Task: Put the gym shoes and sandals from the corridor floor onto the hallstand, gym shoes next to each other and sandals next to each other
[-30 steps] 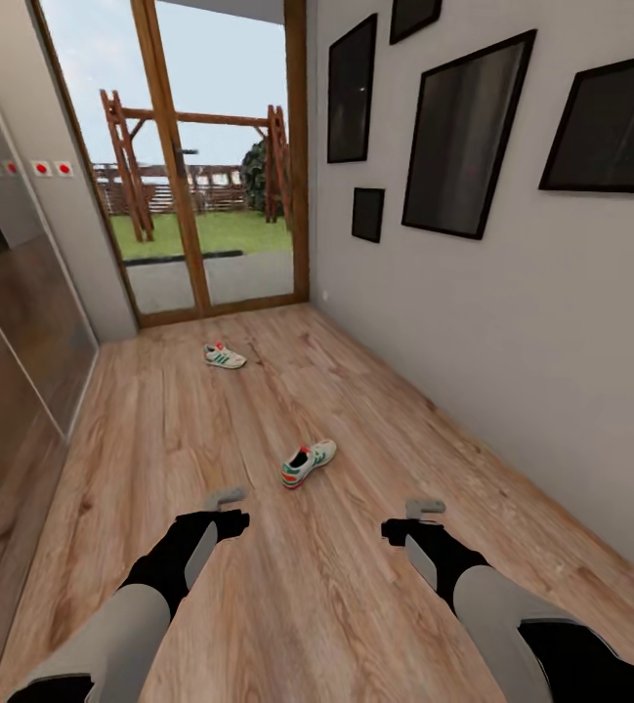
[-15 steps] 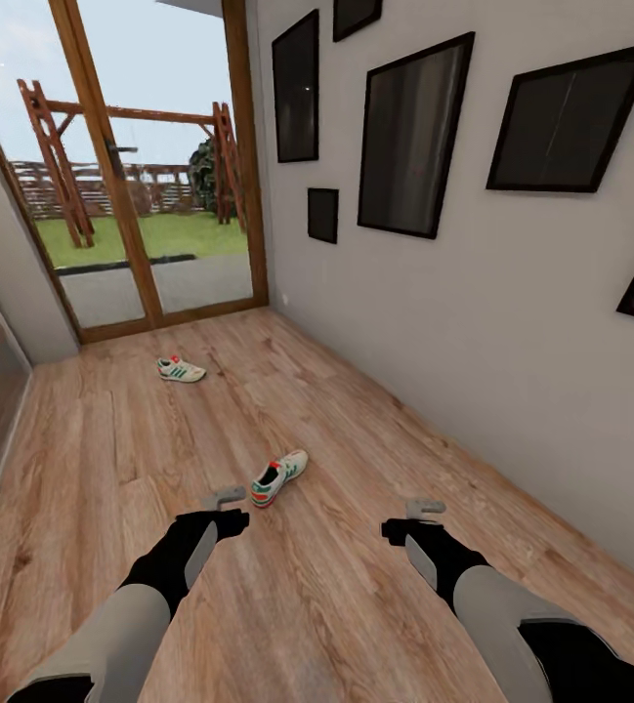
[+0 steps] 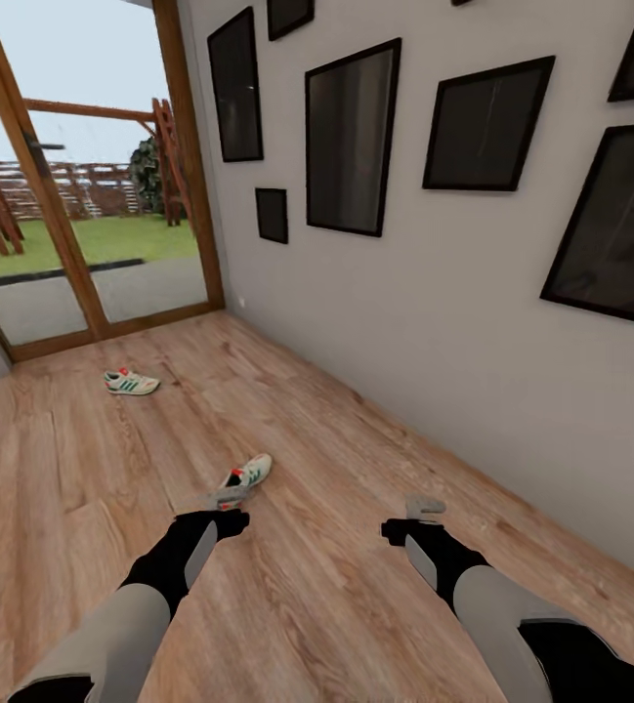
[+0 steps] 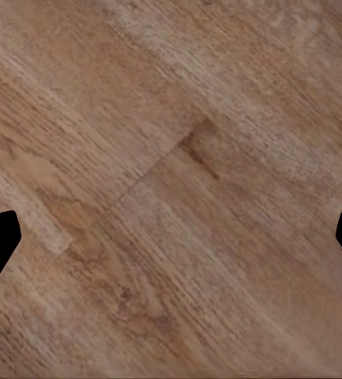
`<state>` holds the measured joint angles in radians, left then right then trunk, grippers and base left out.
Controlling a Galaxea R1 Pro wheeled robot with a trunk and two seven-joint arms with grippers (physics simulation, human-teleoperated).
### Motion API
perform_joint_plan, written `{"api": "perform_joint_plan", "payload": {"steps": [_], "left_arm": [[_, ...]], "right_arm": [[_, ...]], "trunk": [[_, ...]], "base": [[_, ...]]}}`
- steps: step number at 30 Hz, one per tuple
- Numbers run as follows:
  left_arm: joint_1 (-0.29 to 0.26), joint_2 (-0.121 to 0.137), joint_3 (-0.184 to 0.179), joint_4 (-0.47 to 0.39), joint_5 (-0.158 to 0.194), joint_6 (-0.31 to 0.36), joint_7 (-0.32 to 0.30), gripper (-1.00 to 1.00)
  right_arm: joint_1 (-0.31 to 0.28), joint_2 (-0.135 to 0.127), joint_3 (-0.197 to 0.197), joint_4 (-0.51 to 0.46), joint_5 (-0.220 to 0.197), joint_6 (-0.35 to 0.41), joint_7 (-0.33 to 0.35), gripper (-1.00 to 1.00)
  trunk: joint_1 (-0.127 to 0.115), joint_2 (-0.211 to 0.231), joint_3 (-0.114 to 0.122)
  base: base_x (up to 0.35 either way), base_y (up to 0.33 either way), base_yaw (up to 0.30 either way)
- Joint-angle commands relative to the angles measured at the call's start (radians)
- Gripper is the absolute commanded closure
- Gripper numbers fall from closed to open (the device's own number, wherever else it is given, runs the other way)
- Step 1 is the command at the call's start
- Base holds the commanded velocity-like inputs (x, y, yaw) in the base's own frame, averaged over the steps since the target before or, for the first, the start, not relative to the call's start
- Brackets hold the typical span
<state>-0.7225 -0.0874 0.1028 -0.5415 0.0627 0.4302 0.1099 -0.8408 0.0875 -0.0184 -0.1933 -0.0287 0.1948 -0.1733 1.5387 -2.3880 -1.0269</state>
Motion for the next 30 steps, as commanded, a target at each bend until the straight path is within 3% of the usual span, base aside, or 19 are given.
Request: {"api": "perform_joint_plan", "payload": {"steps": [1, 15, 24, 30], "left_arm": [[0.000, 0.000, 0.000, 0.000, 0.000, 0.000, 0.000, -1.00], [0.000, 0.000, 0.000, -0.002, 0.000, 0.001, 0.001, -1.00], [0.000, 0.000, 0.000, -0.003, 0.000, 0.001, 0.001, -1.00], [0.000, 0.000, 0.000, -0.003, 0.000, 0.001, 0.000, -1.00]], "right_arm": [[0.000, 0.000, 0.000, 0.000, 0.000, 0.000, 0.000, -1.00], [0.000, 0.000, 0.000, 0.000, 0.001, 0.000, 0.000, -1.00], [0.000, 0.000, 0.000, 0.000, 0.000, -0.001, 0.000, -1.00], [0.000, 0.000, 0.000, 0.000, 0.000, -0.001, 0.000, -1.00]], "trunk": [[0.000, 0.000, 0.000], [0.000, 0.000, 0.000], [0.000, 0.000, 0.000], [0.000, 0.000, 0.000]], "base": [[0.000, 0.000, -0.300], [0.023, 0.016, -0.300], [0.236, 0.152, -0.257], [0.307, 0.188, -0.055]]}}
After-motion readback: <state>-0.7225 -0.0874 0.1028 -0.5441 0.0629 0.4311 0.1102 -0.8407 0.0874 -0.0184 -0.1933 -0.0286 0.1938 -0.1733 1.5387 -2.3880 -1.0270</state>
